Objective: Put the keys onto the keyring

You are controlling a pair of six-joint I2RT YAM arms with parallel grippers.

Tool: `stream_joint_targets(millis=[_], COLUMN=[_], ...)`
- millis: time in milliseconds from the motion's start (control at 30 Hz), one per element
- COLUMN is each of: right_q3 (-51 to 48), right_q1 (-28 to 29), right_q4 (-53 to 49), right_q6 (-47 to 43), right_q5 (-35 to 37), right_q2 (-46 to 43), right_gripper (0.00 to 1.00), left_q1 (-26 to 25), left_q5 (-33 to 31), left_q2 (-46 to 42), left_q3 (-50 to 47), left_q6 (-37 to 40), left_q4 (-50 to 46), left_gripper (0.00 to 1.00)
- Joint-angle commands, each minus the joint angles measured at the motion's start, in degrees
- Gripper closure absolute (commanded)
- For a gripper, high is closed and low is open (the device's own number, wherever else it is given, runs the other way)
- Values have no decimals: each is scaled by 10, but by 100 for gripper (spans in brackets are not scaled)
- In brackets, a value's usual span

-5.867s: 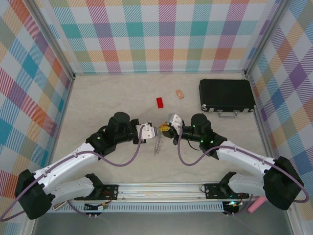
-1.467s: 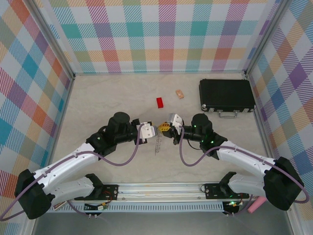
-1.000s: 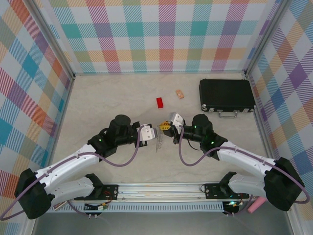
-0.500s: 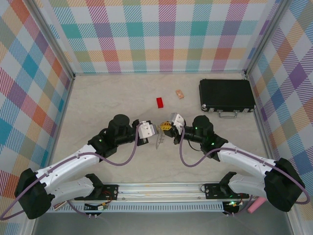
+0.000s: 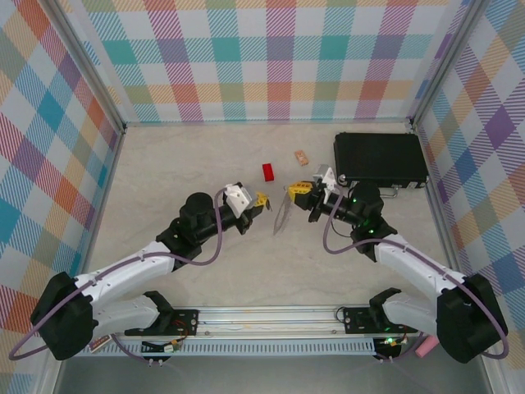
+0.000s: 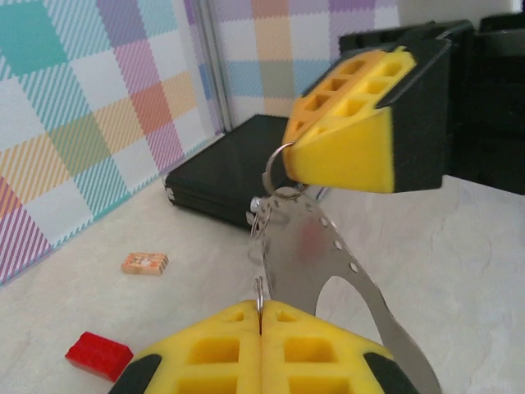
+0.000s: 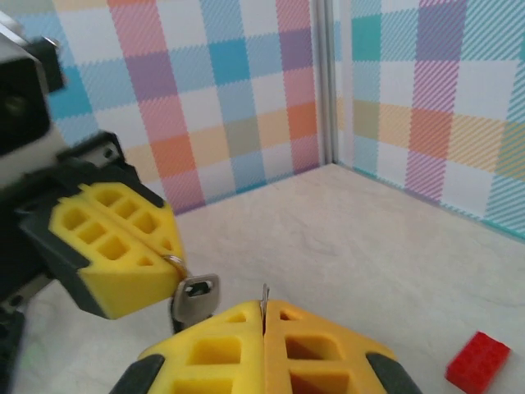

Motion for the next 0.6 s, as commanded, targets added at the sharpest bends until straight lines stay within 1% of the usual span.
stream_joint_targets(millis=[0,100,233,400,467,567], right_q3=[32,52,96,141,169,186], right_q1=[-14,-28,-33,-44,-45,-44], right_q4=[90,151,244,426,427,428], right_q6=[84,152,260,418,446,448], right_q5=[-96,-139,-174,-166,-175,-178], right_q2=[17,54,119,214,240,259], right_gripper=[100,100,100,100,100,100], left_q1=[14,22,28,56,65,74], left_q5=[39,39,43,62,73,84], left_q2=[5,6,-2,-11,-10,-3], left_q3=[-3,-4,-16,-28,-24,-16], left_q6=[-93,-128,-152,-219,-236,-241], left_q4=[96,118,152,203,207,214], left_gripper=[100,100,100,100,100,100])
